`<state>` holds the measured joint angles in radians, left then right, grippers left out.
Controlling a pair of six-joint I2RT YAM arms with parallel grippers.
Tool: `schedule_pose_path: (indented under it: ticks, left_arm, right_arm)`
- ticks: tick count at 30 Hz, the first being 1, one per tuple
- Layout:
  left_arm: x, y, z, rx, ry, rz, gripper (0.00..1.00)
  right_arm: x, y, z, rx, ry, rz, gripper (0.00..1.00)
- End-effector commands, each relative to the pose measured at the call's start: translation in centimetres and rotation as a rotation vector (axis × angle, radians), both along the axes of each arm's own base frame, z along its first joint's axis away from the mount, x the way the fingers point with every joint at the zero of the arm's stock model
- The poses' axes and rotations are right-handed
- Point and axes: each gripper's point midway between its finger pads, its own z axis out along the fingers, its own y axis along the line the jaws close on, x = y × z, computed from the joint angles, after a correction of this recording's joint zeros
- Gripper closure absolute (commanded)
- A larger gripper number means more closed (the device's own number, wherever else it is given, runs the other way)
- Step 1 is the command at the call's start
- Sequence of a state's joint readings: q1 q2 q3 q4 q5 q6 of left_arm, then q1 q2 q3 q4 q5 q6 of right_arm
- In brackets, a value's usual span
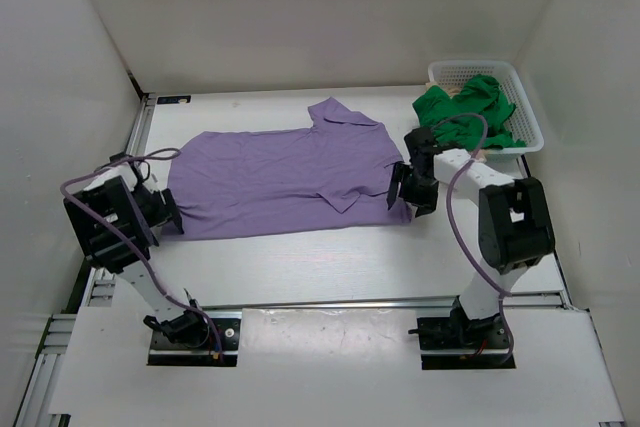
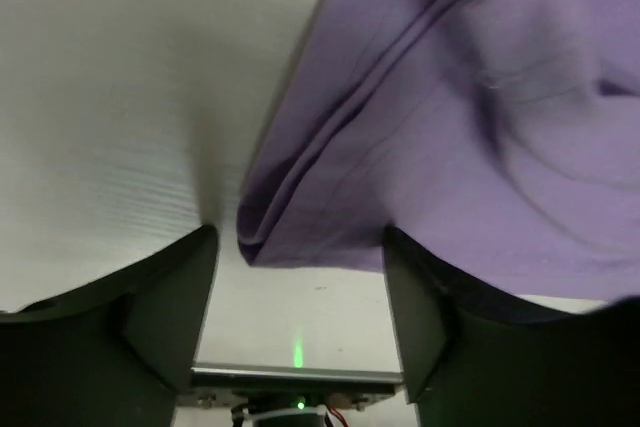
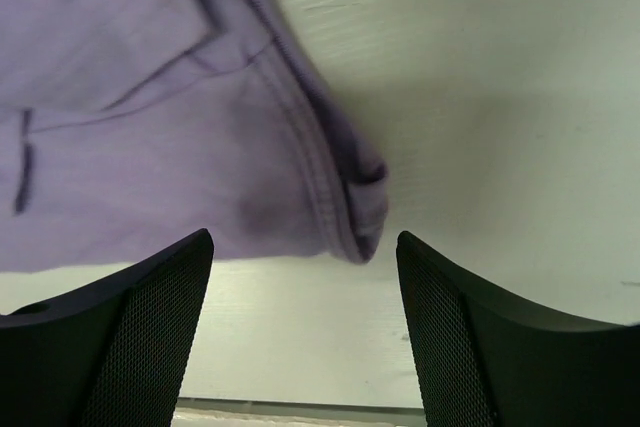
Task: Fold and stack the t-shirts
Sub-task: Fold the flattened tshirt in 1/3 of the way
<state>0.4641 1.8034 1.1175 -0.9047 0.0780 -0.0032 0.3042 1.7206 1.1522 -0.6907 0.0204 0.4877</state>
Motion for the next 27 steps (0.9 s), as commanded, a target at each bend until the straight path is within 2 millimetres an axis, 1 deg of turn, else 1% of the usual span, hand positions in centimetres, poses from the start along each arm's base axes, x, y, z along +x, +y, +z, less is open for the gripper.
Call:
schedule_pose_path:
  ticks: [1,2,3,4,5,6,7,8,9,10,11,12,13,14,15,16,17,18,19,20,21,22,23,25,26,27]
  left_arm:
    - [2.0,-0.3,0.3,-0.011,-0.074,-0.020,0.25]
    - [1.9,-0.7,-0.3,-0.020,-0.056,-0.030,0.34]
    - [2.3,-0.9,-0.3,-0.021,-0.056,-0.043,0.37]
    - [2.3,-0.9,-0.3,-0.021,-0.056,-0.043,0.40]
    - [2.0,-1.6,-0.9,-0.039,-0.039,-0.055,0.43]
    - [2.0,-1.9,-1.1,-0.044,-0.029,-0.064,0.50]
    - [1.7,-2.2,-1.3,-0.057,-0.023,-0.064,0.69]
    - [1.7,-2.2,-1.3,-0.057,-0.023,-0.064,0.83]
    - [1.3,-2.4,-1.5,-0.061,-0.014,-0.063,0.90]
    - [1.5,-2.3,-1.6,-0.058,-0.022,-0.064,0.90]
    - [1.6,-2.1,-1.2,-0.044,-0.030,-0.064,0.90]
    - [1.2,-1.6,-1.1,-0.012,-0.019,-0.063,0.90]
    - [0.8,-1.1,-0.5,0.015,-0.030,-0.052,0.90]
    - [0.7,-0.2,0.0,0.041,-0.040,-0.034,0.90]
    - [-0.2,0.4,0.2,0.069,-0.021,-0.018,0.90]
    - [-0.9,1.1,1.2,0.090,-0.023,0.007,0.90]
    - [-1.9,1.3,1.5,0.102,-0.005,0.017,0.90]
    - [-2.6,1.7,1.9,0.137,0.013,0.019,0.90]
    - [-3.2,2.1,3.0,0.170,-0.003,0.032,0.90]
    - [-4.5,1.9,3.0,0.184,0.020,0.032,0.90]
    - [-5.2,2.3,3.3,0.227,0.030,0.036,0.90]
    - [-6.0,2.2,3.5,0.240,0.040,0.036,0.90]
    - [-6.4,2.3,4.1,0.265,0.019,0.041,0.90]
    - [-8.8,1.4,3.6,0.256,0.086,0.034,0.90]
    - [-9.4,1.3,3.3,0.260,0.100,0.033,0.90]
    - [-10.9,0.5,2.7,0.240,0.139,0.027,0.90]
  right_arm:
    - [1.0,0.2,-1.0,0.063,0.009,-0.045,0.23]
    - [0.9,0.2,-1.6,0.059,0.030,-0.054,0.25]
    - [0.9,0.2,-1.6,0.059,0.030,-0.054,0.26]
    - [0.4,0.3,-2.2,0.065,0.054,-0.052,0.32]
    - [0.6,0.8,-2.1,0.092,0.048,-0.045,0.38]
    - [-0.4,0.7,-2.7,0.096,0.078,-0.044,0.45]
    - [-0.5,0.7,-2.9,0.096,0.077,-0.044,0.60]
    - [-0.9,0.8,-3.1,0.106,0.089,-0.041,0.71]
    - [-1.3,0.6,-3.4,0.112,0.107,-0.049,0.82]
    - [-1.7,0.5,-3.6,0.110,0.115,-0.050,0.91]
    - [-1.9,0.1,-3.1,0.112,0.109,-0.061,1.00]
    - [-2.1,-0.4,-2.9,0.114,0.105,-0.073,1.00]
    - [-3.3,-0.6,-3.2,0.109,0.121,-0.075,1.00]
    - [-3.7,-1.1,-2.4,0.114,0.106,-0.087,1.00]
    - [-4.3,-1.7,-2.3,0.105,0.109,-0.099,1.00]
    - [-5.8,-2.0,-2.6,0.098,0.134,-0.101,1.00]
    - [-6.3,-2.1,-1.7,0.103,0.114,-0.099,1.00]
    - [-7.7,-2.5,-1.5,0.094,0.140,-0.092,1.00]
    - [-9.4,-2.9,-1.9,0.078,0.173,-0.105,1.00]
    - [-10.1,-3.2,-1.2,0.076,0.155,-0.115,1.00]
    - [-11.6,-3.5,-1.2,0.071,0.189,-0.142,1.00]
    - [-12.5,-3.6,-1.1,0.070,0.202,-0.159,1.00]
    - [-14.1,-3.8,-1.2,0.070,0.213,-0.179,1.00]
    - [-15.8,-4.0,-1.3,0.069,0.245,-0.233,1.00]
    - [-17.0,-4.2,-1.7,0.070,0.250,-0.250,1.00]
    - [-17.5,-4.1,-1.9,0.080,0.257,-0.267,1.00]
